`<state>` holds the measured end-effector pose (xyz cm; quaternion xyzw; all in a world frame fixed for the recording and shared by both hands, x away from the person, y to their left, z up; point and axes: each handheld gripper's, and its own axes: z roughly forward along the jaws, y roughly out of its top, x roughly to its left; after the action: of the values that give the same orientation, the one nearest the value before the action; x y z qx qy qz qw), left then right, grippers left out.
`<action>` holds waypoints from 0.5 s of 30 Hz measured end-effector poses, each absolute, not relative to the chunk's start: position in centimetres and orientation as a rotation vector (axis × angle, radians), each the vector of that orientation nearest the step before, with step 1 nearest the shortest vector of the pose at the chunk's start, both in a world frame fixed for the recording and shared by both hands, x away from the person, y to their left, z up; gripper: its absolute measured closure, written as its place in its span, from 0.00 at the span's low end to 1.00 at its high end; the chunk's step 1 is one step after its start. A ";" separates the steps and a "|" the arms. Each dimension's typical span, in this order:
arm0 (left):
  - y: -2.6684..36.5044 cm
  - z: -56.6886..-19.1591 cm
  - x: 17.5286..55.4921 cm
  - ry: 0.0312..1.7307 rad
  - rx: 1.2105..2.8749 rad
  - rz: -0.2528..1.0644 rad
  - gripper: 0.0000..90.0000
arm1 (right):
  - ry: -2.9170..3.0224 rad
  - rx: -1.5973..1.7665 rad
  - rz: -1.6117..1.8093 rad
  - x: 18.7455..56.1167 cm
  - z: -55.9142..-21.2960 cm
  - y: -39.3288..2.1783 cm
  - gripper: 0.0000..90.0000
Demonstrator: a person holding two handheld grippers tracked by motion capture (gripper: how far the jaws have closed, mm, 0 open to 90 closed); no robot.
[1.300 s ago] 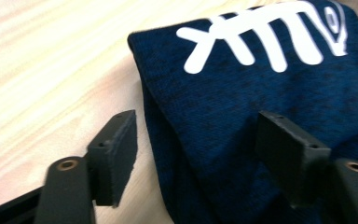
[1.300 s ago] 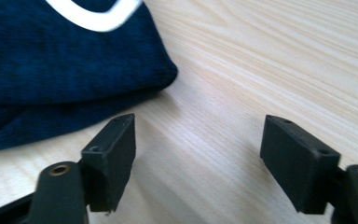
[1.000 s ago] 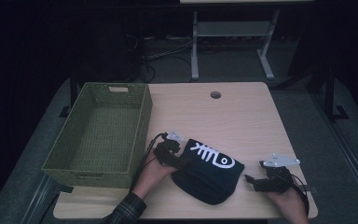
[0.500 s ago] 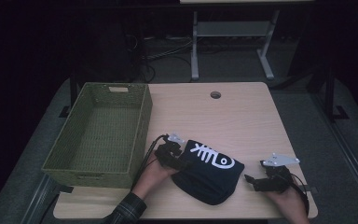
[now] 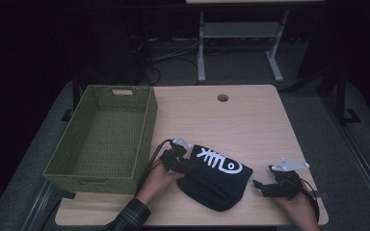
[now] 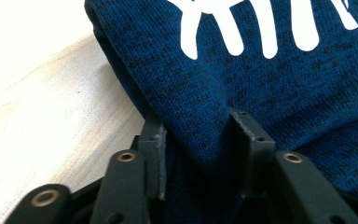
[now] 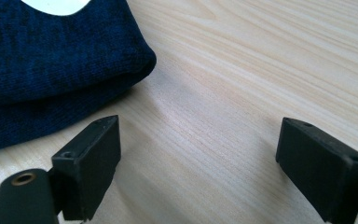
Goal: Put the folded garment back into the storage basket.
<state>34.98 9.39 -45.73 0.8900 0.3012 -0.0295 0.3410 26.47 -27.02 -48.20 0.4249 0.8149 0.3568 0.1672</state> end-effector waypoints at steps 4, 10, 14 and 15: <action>9.1 -45.4 34.6 0.777 2.325 -0.050 0.73 | 2.319 1.209 1.016 26.5 -48.2 -27.0 0.15; 9.1 -44.9 34.6 0.784 2.319 -0.062 0.77 | 2.320 1.210 1.015 26.5 -48.2 -27.0 0.15; 9.2 -44.1 34.4 0.779 2.314 -0.066 0.78 | 2.323 1.205 1.014 26.5 -48.2 -27.1 0.15; 9.1 -43.8 34.3 0.781 2.307 -0.067 0.78 | 2.323 1.205 1.014 26.5 -48.2 -27.1 0.15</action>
<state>34.32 9.12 -43.77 0.8885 0.3009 -0.0258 0.3454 26.52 -27.06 -48.19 0.4233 0.8161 0.3563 0.1668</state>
